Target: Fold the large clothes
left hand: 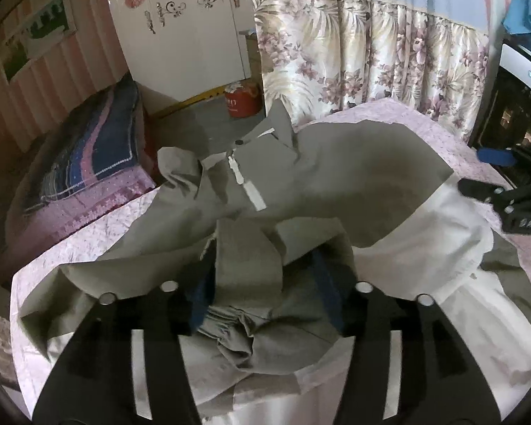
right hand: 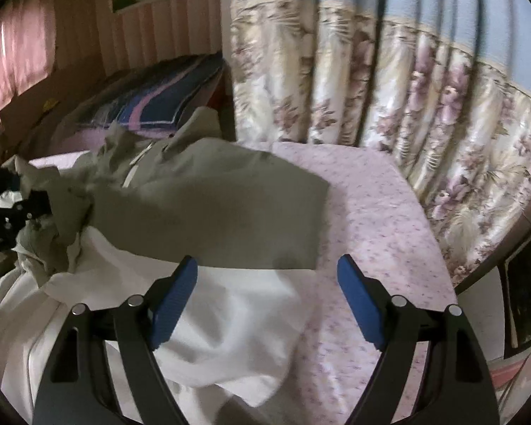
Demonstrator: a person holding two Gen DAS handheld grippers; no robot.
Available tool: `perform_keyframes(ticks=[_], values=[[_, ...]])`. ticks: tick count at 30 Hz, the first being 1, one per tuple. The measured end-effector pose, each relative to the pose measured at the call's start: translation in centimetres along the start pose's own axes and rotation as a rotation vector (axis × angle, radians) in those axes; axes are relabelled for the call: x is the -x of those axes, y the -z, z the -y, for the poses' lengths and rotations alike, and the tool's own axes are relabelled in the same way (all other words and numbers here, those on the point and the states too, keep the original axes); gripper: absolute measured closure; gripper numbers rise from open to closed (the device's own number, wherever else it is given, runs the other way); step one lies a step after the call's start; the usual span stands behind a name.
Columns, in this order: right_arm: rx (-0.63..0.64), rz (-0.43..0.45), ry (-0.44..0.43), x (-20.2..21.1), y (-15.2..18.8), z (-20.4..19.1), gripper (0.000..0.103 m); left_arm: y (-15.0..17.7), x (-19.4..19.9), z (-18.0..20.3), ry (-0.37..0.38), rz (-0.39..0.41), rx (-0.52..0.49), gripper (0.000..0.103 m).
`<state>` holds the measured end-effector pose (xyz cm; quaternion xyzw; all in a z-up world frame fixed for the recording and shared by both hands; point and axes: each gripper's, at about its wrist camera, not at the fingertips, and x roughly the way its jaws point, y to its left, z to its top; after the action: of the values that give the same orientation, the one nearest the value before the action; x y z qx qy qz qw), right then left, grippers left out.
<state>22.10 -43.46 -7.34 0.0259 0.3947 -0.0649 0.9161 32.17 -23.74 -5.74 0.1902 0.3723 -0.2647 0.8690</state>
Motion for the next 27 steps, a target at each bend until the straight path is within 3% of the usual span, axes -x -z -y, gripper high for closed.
perform_keyframes(ticks=[1,2,6,12,14,18,24,27], values=[[0.011,0.006,0.001,0.3,-0.1,-0.4,0.021,-0.1,0.5,0.0,-0.021,0.002,-0.005,0.016],[0.017,0.012,0.002,0.6,-0.2,-0.6,0.021,0.0,1.1,-0.1,-0.049,0.011,-0.010,0.003],[0.017,0.042,-0.007,1.8,-1.0,-0.9,0.021,0.5,4.3,-0.8,-0.063,0.068,-0.026,0.003],[0.022,0.072,-0.065,3.0,-1.8,-2.0,0.021,2.8,8.1,-4.1,-0.072,0.111,0.034,0.003],[0.029,0.081,-0.094,3.2,-2.2,-2.8,0.021,4.0,9.0,-5.9,-0.108,0.117,0.052,0.003],[0.054,0.097,-0.182,3.4,-3.1,-5.1,0.021,6.7,8.7,-10.4,-0.178,0.076,0.108,0.003],[0.117,0.115,-0.271,3.4,-3.9,-8.7,0.021,10.5,6.1,-15.7,-0.177,-0.007,0.212,0.003],[0.137,0.127,-0.301,3.5,-4.0,-10.0,0.021,11.3,5.2,-16.6,-0.176,-0.025,0.229,0.003]])
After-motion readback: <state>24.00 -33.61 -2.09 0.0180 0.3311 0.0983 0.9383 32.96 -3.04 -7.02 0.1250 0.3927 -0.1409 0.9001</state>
